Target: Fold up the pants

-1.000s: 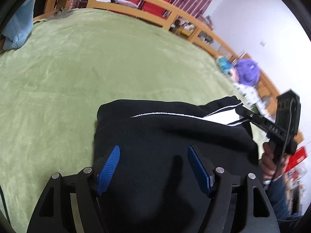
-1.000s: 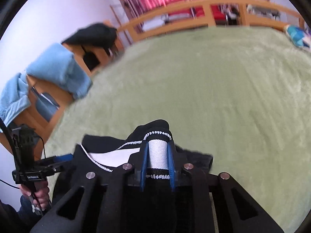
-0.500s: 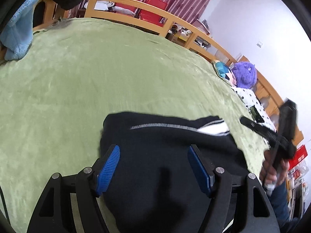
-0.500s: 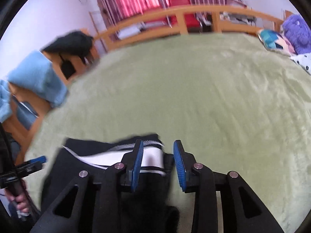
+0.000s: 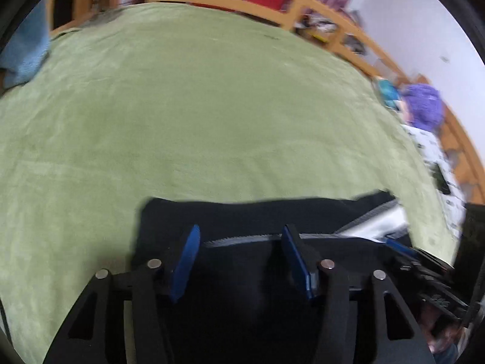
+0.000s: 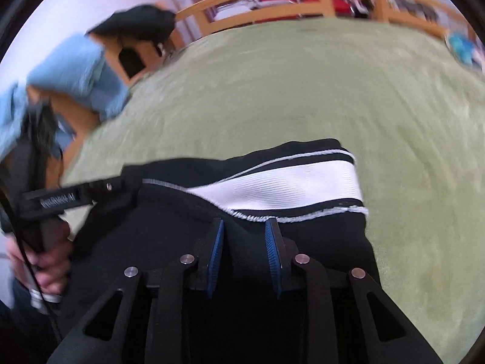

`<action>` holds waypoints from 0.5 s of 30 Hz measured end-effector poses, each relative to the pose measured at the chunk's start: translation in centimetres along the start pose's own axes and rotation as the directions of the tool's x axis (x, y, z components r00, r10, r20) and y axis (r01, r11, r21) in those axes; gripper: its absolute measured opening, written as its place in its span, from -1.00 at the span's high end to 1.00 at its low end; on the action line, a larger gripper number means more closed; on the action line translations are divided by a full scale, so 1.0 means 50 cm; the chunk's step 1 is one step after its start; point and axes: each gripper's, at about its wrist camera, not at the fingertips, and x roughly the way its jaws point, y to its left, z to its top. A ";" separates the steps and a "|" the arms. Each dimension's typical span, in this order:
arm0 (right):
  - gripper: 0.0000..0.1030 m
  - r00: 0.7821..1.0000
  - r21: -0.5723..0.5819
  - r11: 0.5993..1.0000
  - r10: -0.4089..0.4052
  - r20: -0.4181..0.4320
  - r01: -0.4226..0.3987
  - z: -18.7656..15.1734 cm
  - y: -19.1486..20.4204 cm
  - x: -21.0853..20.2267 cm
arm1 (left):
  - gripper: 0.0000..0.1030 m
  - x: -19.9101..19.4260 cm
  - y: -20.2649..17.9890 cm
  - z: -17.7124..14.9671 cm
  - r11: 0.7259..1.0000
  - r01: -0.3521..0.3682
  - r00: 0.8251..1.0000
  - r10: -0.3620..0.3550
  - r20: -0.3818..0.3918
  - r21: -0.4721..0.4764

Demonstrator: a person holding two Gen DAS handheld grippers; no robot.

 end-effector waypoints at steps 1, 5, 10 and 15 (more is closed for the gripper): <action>0.55 1.000 0.023 1.000 0.016 0.002 -0.016 0.004 -0.013 0.005 | -0.02 0.011 0.012 0.005 1.000 -0.016 1.000 0.016 -0.020 -0.024; 0.54 1.000 -0.008 1.000 -0.022 0.004 0.022 0.005 0.006 0.004 | 0.01 -0.025 0.016 0.005 1.000 -0.002 1.000 0.002 -0.007 0.006; 0.13 0.995 0.028 0.996 -0.090 0.033 0.089 -0.022 0.022 -0.076 | -0.15 -0.106 0.022 -0.040 0.998 0.044 0.999 -0.043 -0.017 0.048; 0.02 0.990 -0.001 0.992 -0.130 0.053 0.130 -0.128 0.051 -0.150 | -0.28 -0.153 0.019 -0.126 0.988 0.134 0.990 -0.131 -0.042 0.072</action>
